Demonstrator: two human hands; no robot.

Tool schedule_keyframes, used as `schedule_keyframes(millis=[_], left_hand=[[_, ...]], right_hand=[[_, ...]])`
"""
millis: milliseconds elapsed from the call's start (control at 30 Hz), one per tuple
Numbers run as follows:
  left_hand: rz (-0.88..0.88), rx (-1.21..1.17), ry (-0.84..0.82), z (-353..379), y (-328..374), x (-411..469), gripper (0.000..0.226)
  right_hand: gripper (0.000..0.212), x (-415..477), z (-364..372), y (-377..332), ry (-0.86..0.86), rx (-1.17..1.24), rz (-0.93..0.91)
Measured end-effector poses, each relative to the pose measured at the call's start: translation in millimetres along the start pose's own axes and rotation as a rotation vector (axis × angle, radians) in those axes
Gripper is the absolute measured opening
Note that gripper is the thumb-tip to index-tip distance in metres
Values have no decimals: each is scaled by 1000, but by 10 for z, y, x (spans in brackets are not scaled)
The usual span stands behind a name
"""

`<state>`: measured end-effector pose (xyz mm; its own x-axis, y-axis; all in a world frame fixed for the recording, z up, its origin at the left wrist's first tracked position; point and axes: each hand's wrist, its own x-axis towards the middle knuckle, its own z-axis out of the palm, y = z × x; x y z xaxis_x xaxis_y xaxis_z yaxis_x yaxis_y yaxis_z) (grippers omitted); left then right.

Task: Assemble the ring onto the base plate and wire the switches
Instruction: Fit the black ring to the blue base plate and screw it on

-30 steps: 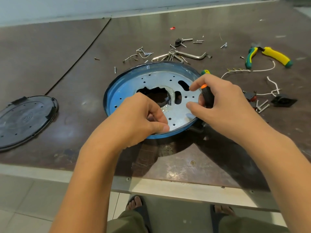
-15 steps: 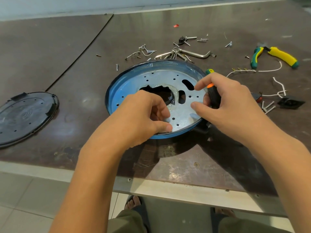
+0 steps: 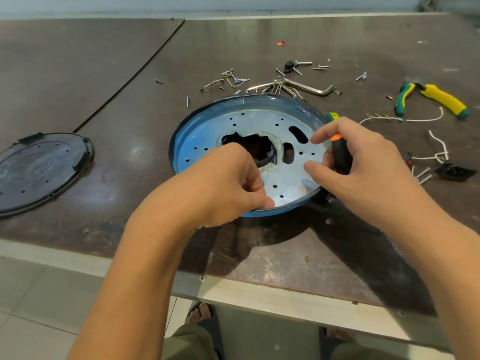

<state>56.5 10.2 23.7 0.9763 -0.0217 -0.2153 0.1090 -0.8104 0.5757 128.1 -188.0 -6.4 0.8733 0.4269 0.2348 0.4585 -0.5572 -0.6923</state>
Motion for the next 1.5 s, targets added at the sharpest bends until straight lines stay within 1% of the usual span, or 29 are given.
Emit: schedule_keyframes(millis=[100, 233, 333, 467, 700, 900, 1000, 1067, 1300, 1333, 1433, 1500], left_hand=[[12, 16, -27, -15, 1, 6, 22], [15, -7, -37, -6, -4, 16, 9], [8, -25, 8, -5, -47, 22, 6], [0, -14, 73, 1, -53, 26, 12], [-38, 43, 36, -1, 38, 23, 23], [24, 101, -39, -20, 76, 3, 15], [45, 92, -67, -33, 49, 18, 10], [57, 79, -53, -37, 20, 23, 8], [86, 109, 78, -57, -66, 14, 4], [75, 104, 89, -52, -65, 17, 7], [19, 74, 66, -15, -37, 33, 17], [4, 81, 47, 6, -15, 47, 13]], right_hand=[[27, -1, 3, 0, -3, -4, 2], [27, -1, -1, 1, -6, -2, 5], [27, -6, -5, 3, -17, 3, 7], [27, -2, -19, 7, -18, 7, 8], [26, -4, -21, 7, -23, 13, -1], [26, 5, -22, 18, -33, -4, -6], [26, 1, -21, 22, -33, -7, -6], [26, -1, -19, 23, -33, -7, -5], [28, 15, -25, 22, -31, -23, 6], [29, 13, -26, 20, -35, -28, 7], [28, 11, -28, 15, -38, -32, 9], [28, 12, -28, 16, -36, -29, 6]])
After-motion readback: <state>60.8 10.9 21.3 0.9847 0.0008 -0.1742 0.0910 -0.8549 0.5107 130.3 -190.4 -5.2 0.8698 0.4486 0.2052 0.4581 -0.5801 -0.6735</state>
